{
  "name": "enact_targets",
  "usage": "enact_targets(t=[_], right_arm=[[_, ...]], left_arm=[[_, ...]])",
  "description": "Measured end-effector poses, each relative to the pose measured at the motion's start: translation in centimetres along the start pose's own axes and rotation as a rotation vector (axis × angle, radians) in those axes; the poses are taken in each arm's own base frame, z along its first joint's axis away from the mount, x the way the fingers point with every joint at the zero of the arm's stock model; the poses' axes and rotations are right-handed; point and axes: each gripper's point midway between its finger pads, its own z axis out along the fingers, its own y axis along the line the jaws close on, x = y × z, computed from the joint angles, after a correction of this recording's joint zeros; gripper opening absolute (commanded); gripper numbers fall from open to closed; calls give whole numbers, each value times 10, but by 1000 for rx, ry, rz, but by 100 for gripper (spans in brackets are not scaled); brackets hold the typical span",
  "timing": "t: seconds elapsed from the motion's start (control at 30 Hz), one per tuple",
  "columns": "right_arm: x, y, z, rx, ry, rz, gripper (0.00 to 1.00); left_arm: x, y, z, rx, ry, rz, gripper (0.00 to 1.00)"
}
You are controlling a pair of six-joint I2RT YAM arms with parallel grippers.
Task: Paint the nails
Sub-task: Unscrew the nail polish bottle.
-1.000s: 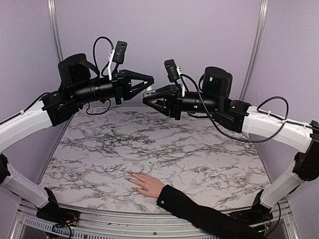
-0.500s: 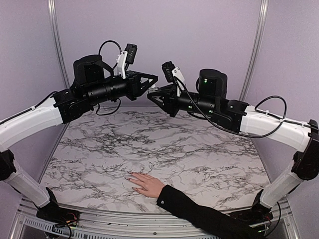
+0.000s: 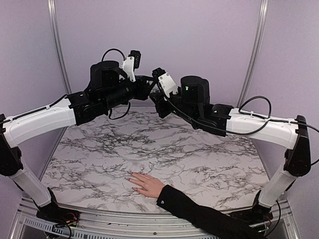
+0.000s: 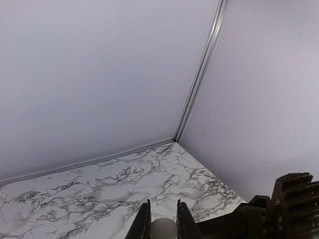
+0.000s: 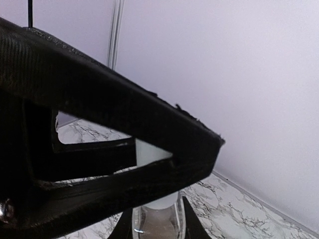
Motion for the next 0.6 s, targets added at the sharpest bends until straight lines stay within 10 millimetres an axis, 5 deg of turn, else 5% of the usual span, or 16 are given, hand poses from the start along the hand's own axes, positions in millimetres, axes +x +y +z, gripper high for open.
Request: enact_targets(t=[0.43,0.6], right_arm=[[11,-11,12,154,41,-29,0],[10,-9,12,142,38,-27,0]], left_arm=[[6,14,11,-129,-36,-40,1],[5,14,10,-137,-40,-33,18]])
